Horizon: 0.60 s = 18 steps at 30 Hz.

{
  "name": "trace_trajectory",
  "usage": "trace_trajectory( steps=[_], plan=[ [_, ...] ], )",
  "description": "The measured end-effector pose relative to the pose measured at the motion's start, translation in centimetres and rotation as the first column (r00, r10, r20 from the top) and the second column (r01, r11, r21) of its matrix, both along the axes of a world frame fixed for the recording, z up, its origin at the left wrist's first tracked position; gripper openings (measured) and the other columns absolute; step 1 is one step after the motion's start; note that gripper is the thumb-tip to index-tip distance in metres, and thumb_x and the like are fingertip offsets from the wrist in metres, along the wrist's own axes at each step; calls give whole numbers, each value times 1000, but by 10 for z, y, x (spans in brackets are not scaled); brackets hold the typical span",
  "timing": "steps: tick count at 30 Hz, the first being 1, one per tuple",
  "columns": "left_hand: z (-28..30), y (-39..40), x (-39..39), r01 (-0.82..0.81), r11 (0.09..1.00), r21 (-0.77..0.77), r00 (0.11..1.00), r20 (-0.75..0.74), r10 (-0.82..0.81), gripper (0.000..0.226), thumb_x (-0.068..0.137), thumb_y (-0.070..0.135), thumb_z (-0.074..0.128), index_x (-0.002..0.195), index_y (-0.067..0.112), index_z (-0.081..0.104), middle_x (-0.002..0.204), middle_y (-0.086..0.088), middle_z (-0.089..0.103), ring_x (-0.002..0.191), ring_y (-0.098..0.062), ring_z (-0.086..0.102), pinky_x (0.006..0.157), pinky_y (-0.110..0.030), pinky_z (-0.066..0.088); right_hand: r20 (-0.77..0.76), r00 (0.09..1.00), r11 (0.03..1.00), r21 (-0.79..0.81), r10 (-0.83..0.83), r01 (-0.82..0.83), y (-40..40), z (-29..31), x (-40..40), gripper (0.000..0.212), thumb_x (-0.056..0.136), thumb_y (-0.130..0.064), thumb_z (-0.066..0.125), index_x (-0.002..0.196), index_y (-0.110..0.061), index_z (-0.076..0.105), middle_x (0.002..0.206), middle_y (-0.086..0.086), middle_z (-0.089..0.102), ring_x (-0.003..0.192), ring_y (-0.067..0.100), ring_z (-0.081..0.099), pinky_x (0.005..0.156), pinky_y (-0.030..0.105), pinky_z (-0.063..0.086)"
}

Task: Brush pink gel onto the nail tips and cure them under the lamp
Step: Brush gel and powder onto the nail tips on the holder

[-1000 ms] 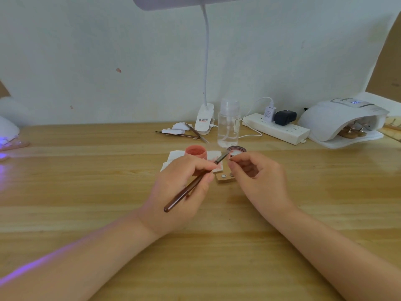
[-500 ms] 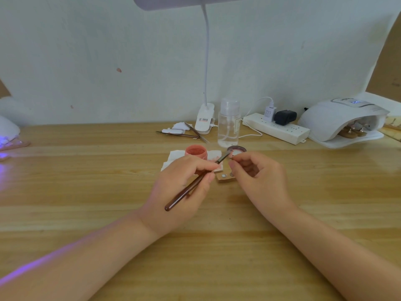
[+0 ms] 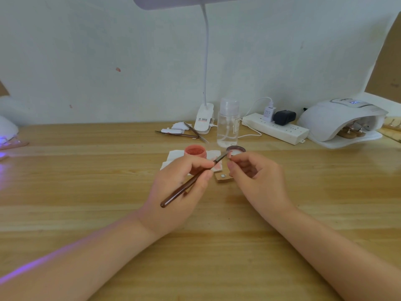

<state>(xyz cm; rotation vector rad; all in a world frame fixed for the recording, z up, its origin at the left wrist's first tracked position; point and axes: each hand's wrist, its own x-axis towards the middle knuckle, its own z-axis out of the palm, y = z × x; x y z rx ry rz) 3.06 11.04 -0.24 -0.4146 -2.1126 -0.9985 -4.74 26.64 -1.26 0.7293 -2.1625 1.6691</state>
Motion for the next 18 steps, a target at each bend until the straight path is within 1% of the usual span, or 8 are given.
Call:
trace_trajectory(
  steps=[3,5,6,9,12,13,16,18],
  plan=[
    [1,-2,5,44,999,19,999,-2,-44,11,89,23,52,92,33,56,82,15,66,85,2,63,74,-5,42,-8,1000,1000,-7,1,-1,-1,0,0,25,83,-12,70,78,-36,65,72,-9,69,68,7,65,70,21,53],
    [2,-3,7,46,999,16,999,-26,-45,10,88,25,48,89,32,56,76,10,66,78,-3,64,70,-7,44,-7,1000,1000,-6,-5,5,0,0,0,25,83,-12,70,79,-36,65,72,-8,69,69,8,65,72,24,53],
    [2,-4,7,34,999,24,999,-30,-34,10,88,26,47,89,32,56,76,10,67,78,-2,64,70,-7,44,-5,1000,1000,-4,-7,7,0,0,0,24,83,-12,70,80,-35,65,73,-7,69,69,8,65,72,24,54],
    [2,-2,5,17,994,110,1000,0,-17,8,89,28,51,93,33,57,88,6,69,91,1,64,78,-8,44,-2,1000,1000,-5,-11,11,0,0,0,23,83,-12,70,80,-34,66,73,-7,69,70,8,65,72,24,54],
    [0,0,2,37,987,156,998,46,-45,15,89,19,57,97,32,59,99,0,70,107,-5,62,86,-17,47,-7,1000,1000,-8,-8,8,-1,1,1,24,83,-11,70,80,-35,66,73,-7,69,69,8,65,72,24,54],
    [0,0,2,39,989,139,998,50,-46,16,89,19,58,97,33,59,98,3,70,106,-6,63,87,-19,48,-8,1000,1000,-4,-4,4,-1,1,1,23,83,-12,70,80,-34,66,73,-7,69,69,8,65,72,24,54],
    [0,-2,5,52,995,83,998,24,-55,9,88,27,53,92,33,59,86,16,69,88,0,65,77,-11,47,8,1000,1000,-18,11,-10,-1,1,0,22,83,-12,70,80,-34,66,73,-7,69,71,11,66,71,25,54],
    [1,-4,6,48,994,94,999,19,-50,9,87,30,49,87,31,58,82,15,68,82,-1,64,72,-13,47,22,1000,999,-31,12,-11,0,0,0,22,84,-13,69,80,-35,66,74,-7,69,72,12,66,71,24,54]
  ],
)
